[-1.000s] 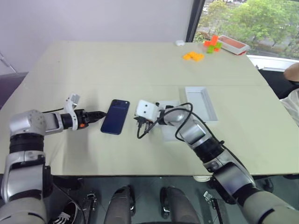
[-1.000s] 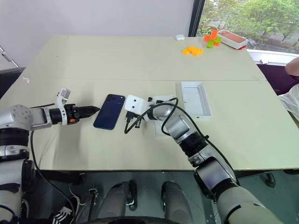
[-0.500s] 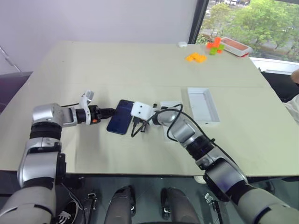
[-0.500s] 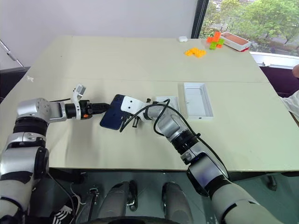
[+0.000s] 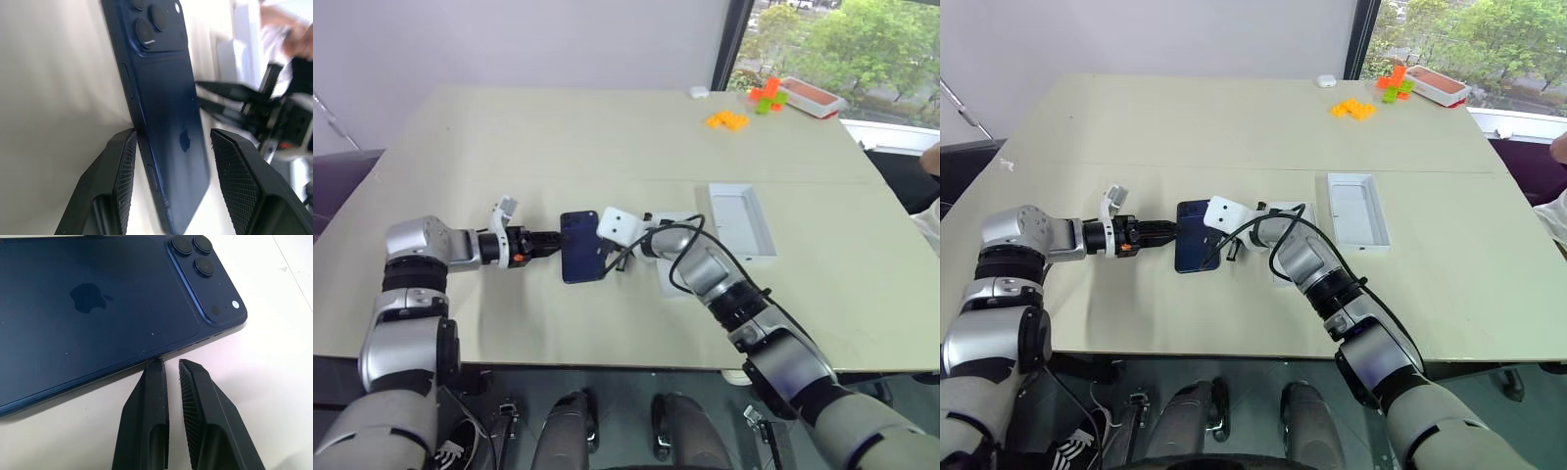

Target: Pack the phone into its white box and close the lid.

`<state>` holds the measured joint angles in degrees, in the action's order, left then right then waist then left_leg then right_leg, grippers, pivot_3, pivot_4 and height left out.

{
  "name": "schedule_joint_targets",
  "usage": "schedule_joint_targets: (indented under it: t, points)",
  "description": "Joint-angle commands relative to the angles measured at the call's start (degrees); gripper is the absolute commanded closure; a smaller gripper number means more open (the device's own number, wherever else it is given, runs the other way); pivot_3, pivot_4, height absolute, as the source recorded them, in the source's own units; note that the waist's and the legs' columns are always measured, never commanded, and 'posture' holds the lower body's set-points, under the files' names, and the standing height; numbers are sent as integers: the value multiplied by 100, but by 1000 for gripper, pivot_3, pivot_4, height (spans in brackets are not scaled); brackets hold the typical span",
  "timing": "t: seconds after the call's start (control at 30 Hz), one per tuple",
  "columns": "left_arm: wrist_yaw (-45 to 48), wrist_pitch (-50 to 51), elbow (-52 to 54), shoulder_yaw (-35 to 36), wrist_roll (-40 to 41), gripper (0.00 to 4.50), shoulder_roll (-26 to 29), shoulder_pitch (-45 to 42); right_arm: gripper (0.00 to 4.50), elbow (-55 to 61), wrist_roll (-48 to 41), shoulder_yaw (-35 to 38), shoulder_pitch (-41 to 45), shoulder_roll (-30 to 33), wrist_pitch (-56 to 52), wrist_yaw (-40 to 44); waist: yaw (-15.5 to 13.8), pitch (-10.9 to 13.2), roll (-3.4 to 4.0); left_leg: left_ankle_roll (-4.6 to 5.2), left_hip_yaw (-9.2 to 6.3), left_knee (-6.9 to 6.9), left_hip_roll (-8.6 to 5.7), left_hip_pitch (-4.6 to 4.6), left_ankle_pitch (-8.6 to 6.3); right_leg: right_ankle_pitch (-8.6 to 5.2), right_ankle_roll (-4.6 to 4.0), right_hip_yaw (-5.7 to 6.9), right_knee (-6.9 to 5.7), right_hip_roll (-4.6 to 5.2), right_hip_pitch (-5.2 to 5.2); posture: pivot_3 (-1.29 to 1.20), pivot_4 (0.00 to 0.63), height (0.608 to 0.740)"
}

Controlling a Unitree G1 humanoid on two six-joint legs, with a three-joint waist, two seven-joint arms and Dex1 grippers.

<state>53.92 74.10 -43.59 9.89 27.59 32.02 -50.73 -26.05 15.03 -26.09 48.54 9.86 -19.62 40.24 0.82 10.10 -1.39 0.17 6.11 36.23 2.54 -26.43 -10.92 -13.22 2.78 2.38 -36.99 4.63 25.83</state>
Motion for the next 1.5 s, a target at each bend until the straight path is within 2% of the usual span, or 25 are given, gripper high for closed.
schedule_joint_targets:
  t: [0.03, 0.2, 0.47, 0.67, 1.0, 1.1, 1.17, 1.27, 1.4, 1.5]
  points:
    - [-79, 139, 248, 73, 192, 1971, -200, 61, 3958, -25, 32, -18, 80, -44, -4, 45, 3, 0, 0, 0, 0, 0, 0, 0, 0, 0, 0, 1, 0, 0, -10, 0, 150, 740]
    - [-212, 499, 403, 721, 547, 1971, -248, 134, 3958, -43, 49, -1, 92, -28, 23, 62, 10, 0, 0, 2, 0, 2, 0, 0, 2, 0, 0, 3, 1, 0, -13, 0, 150, 740]
    - [-780, 469, 740, 987, 494, 1971, -286, 305, 3958, -124, 66, 31, 135, -58, 47, 64, 33, 1, -1, 2, -3, 1, 0, 0, 6, 0, 1, 8, 0, -1, -15, 0, 150, 740]
    - [-1121, 855, 1332, 1554, 878, 1971, -346, 309, 3958, -83, 10, 46, 106, -44, -47, 187, 55, 2, -3, 2, -5, 0, 5, 1, 12, 0, 3, 9, -1, -9, -15, 0, 150, 740]
    - [-1721, 1212, 2006, 1454, 818, 1971, -251, 901, 3958, -69, -7, 86, 145, -7, -53, 273, 178, 4, -8, 10, -5, -1, 12, 5, 21, 4, 29, 18, -1, -27, -22, 0, 150, 740]
    - [-1917, 1400, 2190, 1629, 868, 1971, -194, 875, 3958, -30, -19, 95, 101, 17, -98, 293, 175, 5, -7, 0, -13, -3, 18, 10, 26, 2, 26, 28, -3, -33, -28, 0, 150, 740]
    - [-2407, 1555, 2218, 1889, 694, 1971, -343, 702, 3958, 31, -3, 42, 65, 72, -92, 384, 166, 5, -7, -4, -17, -4, 19, 11, 28, -2, 18, 32, -7, -32, -28, 0, 150, 740]
    - [-2924, 1805, 2689, 1813, 607, 1971, -584, 838, 3958, 133, 35, -33, 67, 150, -105, 517, 159, 5, -8, -5, -22, -3, 17, 10, 29, -4, 16, 42, -6, -25, -34, 0, 150, 740]
    - [-3385, 1840, 2892, 2307, 675, 1971, -1029, 945, 3958, 198, -17, -22, 78, 144, -248, 637, 159, 5, -8, -6, -21, -4, 15, 13, 29, -3, 17, 42, -3, -21, -40, 0, 150, 740]
    - [-3616, 1840, 3048, 2260, 725, 1971, -1428, 1073, 3958, 475, -134, -100, -44, 108, -467, 932, 143, 3, -9, -7, -24, -6, 16, 16, 30, 0, 23, 47, -4, -21, -43, 0, 150, 740]
